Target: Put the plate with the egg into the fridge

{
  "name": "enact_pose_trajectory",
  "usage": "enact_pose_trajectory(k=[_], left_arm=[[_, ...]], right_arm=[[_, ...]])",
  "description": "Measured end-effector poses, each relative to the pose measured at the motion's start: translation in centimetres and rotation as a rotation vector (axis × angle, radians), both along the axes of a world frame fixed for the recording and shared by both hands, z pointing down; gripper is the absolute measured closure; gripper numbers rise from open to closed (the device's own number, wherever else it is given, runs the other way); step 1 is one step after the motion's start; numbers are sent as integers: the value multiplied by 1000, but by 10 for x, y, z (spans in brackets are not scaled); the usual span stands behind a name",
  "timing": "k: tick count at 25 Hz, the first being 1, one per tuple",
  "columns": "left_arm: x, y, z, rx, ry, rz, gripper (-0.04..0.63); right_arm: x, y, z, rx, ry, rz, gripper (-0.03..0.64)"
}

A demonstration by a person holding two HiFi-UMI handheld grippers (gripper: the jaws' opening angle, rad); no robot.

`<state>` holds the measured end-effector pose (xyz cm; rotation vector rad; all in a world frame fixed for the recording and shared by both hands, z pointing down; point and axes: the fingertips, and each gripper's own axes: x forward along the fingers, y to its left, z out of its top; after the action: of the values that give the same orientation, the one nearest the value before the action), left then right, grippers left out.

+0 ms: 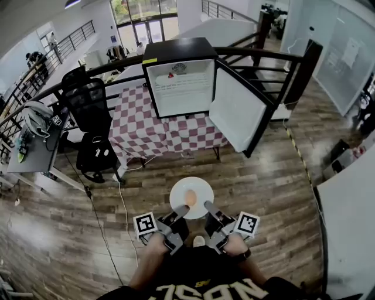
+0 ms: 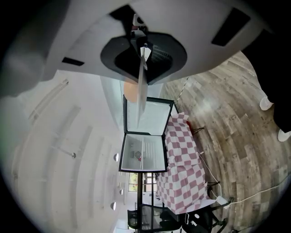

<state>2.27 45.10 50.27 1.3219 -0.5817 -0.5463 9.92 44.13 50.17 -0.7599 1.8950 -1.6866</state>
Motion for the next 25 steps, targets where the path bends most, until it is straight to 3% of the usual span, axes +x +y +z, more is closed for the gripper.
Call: enact_pose_trajectory(k=[6,13,18,25], left_arm=[[-9,-5,6,-19,-41,-53,561],[-20,-27,8,-15,-75,-93,560],[-20,-56,3,1,-60,-83,560],[-8,-97,5,-5,-44,-29,560]], right_arm=[[-8,-6,12,-22,8,-63,574],[-20,-31,16,-24,11,-41,574],[-21,-58,10,-26,-26,-26,574],[-9,-96,14,-60,12,3,574]])
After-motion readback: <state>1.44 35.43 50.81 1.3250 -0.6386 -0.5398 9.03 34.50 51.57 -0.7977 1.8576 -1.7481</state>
